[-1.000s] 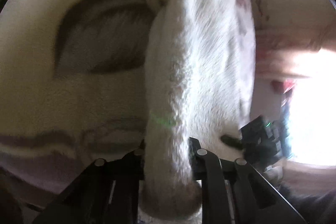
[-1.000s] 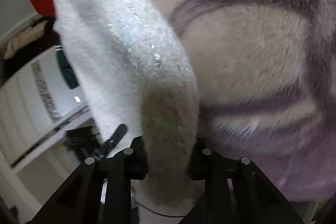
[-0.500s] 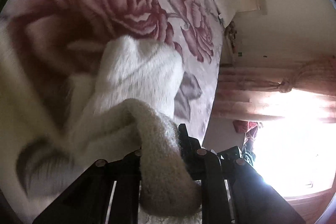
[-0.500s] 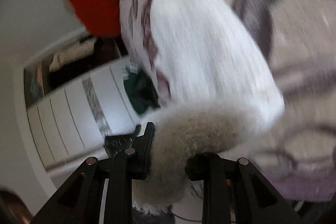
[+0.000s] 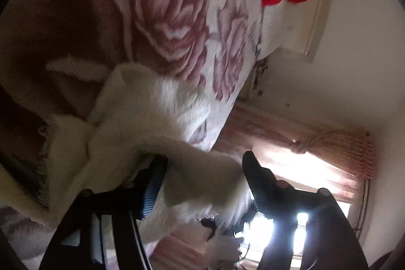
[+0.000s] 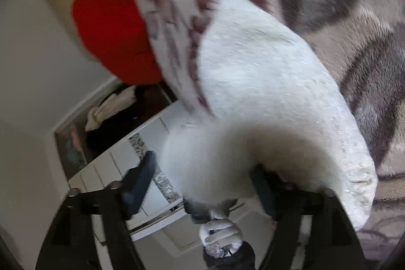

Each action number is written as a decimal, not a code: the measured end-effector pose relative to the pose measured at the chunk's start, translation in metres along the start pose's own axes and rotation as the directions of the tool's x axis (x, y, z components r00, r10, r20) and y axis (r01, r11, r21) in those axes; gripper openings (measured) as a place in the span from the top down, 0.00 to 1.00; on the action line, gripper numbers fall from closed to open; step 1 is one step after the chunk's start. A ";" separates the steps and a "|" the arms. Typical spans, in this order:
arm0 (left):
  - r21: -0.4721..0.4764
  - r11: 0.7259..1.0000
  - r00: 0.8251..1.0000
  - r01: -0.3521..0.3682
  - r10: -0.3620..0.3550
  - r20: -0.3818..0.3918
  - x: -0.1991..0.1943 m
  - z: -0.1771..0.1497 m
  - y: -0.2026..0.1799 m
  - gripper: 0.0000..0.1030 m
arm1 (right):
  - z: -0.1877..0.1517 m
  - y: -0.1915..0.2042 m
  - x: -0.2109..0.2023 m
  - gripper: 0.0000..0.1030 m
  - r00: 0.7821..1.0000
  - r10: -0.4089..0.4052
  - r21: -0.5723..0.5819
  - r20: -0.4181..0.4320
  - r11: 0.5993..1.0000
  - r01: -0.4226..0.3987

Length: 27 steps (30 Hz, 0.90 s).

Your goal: Fold large clothes

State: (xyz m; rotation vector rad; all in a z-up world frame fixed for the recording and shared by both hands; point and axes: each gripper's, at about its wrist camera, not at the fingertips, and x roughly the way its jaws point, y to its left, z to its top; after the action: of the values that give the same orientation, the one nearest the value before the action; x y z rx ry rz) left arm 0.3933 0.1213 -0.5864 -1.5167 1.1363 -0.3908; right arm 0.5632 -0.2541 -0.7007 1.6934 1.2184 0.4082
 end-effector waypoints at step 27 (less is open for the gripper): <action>0.663 0.602 0.895 -0.445 0.319 0.311 0.010 -0.066 -0.124 0.92 | -0.086 0.066 -0.054 0.85 0.861 -0.395 -0.695 0.319 0.520 0.496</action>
State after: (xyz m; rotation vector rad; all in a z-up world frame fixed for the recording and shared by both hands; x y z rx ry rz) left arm 0.4010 0.0618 -0.4590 -0.5576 0.9720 -0.3481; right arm 0.5129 -0.2588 -0.5906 0.6120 1.1084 0.4060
